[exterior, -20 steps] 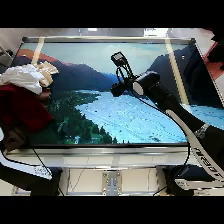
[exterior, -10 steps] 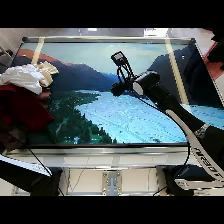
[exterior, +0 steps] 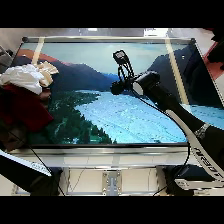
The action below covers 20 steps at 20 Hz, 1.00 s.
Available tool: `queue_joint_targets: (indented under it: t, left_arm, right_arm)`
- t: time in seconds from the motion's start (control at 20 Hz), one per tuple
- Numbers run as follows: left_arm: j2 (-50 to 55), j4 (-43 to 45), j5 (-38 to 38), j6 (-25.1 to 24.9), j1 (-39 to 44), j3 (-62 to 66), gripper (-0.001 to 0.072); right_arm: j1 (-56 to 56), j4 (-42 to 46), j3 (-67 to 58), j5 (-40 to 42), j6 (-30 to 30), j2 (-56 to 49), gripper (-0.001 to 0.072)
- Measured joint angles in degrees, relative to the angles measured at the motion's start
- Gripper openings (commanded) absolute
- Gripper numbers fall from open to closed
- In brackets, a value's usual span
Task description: Fold the shirts.
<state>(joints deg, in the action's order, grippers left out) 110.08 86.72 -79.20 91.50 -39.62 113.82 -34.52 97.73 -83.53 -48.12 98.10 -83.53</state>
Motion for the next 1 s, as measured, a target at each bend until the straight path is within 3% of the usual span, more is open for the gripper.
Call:
queue_joint_targets:
  t: [0.25,0.4,0.6,0.8,1.0]
  left_arm:
    - [0.92,-8.02,-0.52,-2.16,0.0,1.97,0.0013]
    - [0.0,-23.65,-0.5,-5.68,0.5,4.24,0.0012]
    - [-5.01,-46.8,0.22,-14.14,5.07,5.35,0.0013]
    - [-11.76,-57.35,-0.28,-19.67,16.41,5.64,0.0013]
    - [-15.32,-55.71,-1.97,-22.53,33.97,4.66,0.0013]
  right_arm:
    - [0.0,0.98,0.0,1.92,0.87,0.0,0.0509]
    - [-0.02,3.8,0.0,2.29,1.07,0.0,0.0508]
    - [0.0,11.23,-0.98,0.98,1.51,0.0,0.0507]
    - [1.4,18.97,-5.57,-6.23,2.49,0.31,0.0507]
    - [5.81,24.85,-9.62,-13.55,2.84,3.34,0.0507]
